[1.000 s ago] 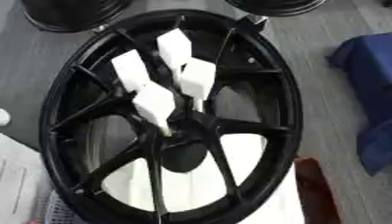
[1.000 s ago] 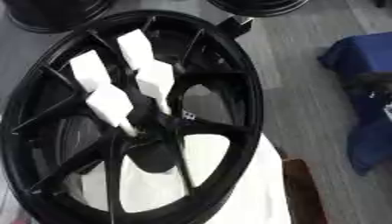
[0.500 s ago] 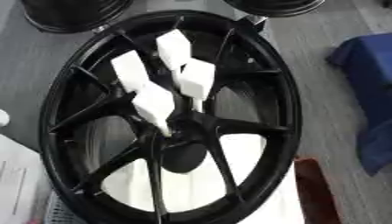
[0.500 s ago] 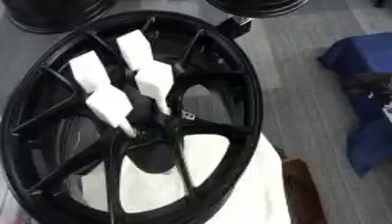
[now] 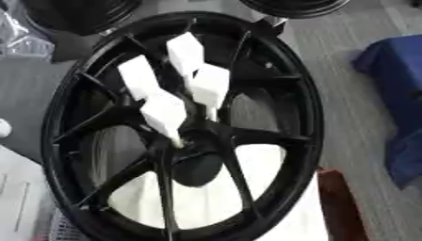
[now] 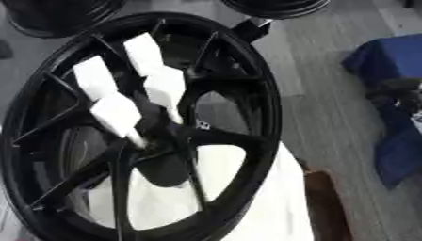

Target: Pull the pin out of the wheel hub.

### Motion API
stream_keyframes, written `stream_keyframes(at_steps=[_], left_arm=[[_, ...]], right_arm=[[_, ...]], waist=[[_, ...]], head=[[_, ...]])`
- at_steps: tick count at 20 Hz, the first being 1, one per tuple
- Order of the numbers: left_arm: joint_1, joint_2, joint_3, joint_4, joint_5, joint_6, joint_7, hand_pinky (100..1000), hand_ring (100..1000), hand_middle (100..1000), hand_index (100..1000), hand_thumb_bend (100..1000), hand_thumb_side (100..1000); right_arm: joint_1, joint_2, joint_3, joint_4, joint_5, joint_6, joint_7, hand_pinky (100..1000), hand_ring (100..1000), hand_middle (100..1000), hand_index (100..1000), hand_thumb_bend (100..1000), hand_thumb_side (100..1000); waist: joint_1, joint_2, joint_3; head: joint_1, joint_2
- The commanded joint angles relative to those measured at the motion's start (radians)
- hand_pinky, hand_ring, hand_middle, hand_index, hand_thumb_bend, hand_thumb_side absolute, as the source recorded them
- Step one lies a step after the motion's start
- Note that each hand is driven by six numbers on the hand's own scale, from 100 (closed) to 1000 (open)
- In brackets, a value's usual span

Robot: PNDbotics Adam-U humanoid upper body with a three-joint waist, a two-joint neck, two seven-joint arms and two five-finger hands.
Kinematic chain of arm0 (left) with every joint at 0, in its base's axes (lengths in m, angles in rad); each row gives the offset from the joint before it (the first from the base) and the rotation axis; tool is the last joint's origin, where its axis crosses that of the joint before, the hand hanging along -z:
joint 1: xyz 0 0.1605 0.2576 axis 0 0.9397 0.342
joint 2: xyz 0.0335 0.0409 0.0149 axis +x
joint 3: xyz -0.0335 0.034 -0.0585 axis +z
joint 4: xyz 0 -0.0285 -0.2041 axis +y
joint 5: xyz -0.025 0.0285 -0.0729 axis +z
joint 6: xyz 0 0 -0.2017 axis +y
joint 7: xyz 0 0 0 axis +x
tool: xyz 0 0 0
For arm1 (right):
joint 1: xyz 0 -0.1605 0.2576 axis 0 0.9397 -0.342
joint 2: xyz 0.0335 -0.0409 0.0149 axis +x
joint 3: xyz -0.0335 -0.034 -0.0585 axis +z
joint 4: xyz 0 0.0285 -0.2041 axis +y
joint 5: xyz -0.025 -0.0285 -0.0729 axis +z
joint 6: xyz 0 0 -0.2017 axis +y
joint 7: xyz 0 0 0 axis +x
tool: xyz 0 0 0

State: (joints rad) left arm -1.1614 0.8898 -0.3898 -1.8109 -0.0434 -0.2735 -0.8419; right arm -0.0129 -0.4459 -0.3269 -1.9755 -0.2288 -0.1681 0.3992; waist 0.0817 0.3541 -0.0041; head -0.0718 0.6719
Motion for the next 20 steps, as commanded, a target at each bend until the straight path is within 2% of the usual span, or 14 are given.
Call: stream_keyframes(at_steps=[1, 2, 4, 6, 10, 17, 20], left_arm=[[-0.011, 0.039, -0.007, -0.027, 0.003, -0.078, -0.065, 841, 787, 721, 823, 324, 381], [-0.01, 0.041, -0.015, -0.034, 0.004, -0.082, -0.065, 842, 790, 729, 826, 336, 364], [-0.008, 0.046, -0.029, -0.047, 0.002, -0.093, -0.065, 849, 801, 748, 837, 381, 263], [-0.005, 0.05, -0.039, -0.059, -0.001, -0.109, -0.065, 857, 809, 754, 837, 455, 105], [0.001, 0.061, -0.05, -0.079, -0.024, -0.148, -0.065, 862, 815, 756, 833, 509, 100], [-0.004, 0.052, -0.074, -0.064, -0.04, -0.153, -0.065, 854, 803, 735, 823, 429, 100], [-0.011, 0.045, -0.08, -0.056, -0.052, -0.154, -0.065, 852, 800, 737, 820, 424, 100]], right_arm=[[-0.005, -0.031, -0.004, -0.024, -0.002, -0.001, 0.005, 931, 763, 579, 747, 100, 659], [-0.005, -0.031, -0.003, -0.024, -0.001, -0.001, 0.007, 931, 763, 579, 747, 100, 660], [-0.005, -0.031, -0.002, -0.024, 0.0, 0.0, 0.008, 931, 763, 579, 748, 100, 661], [-0.005, -0.031, -0.001, -0.024, 0.001, 0.0, 0.01, 932, 763, 579, 748, 100, 662], [-0.005, -0.031, 0.001, -0.024, 0.006, 0.001, 0.014, 932, 764, 579, 748, 100, 665], [-0.007, -0.029, 0.005, -0.024, 0.01, 0.002, 0.021, 933, 764, 580, 749, 100, 670], [-0.007, -0.027, 0.006, -0.024, 0.013, 0.003, 0.022, 933, 765, 580, 749, 100, 673]], waist=[[-0.003, -0.025, -0.001], [-0.003, -0.024, -0.001], [-0.002, -0.023, -0.002], [-0.002, -0.022, -0.002], [-0.001, -0.02, -0.001], [0.0, -0.017, -0.004], [0.0, -0.014, -0.005]], head=[[0.001, -0.014], [0.002, -0.015], [0.002, -0.015], [0.001, -0.014], [-0.002, -0.013], [-0.003, -0.014], [-0.001, -0.014]])
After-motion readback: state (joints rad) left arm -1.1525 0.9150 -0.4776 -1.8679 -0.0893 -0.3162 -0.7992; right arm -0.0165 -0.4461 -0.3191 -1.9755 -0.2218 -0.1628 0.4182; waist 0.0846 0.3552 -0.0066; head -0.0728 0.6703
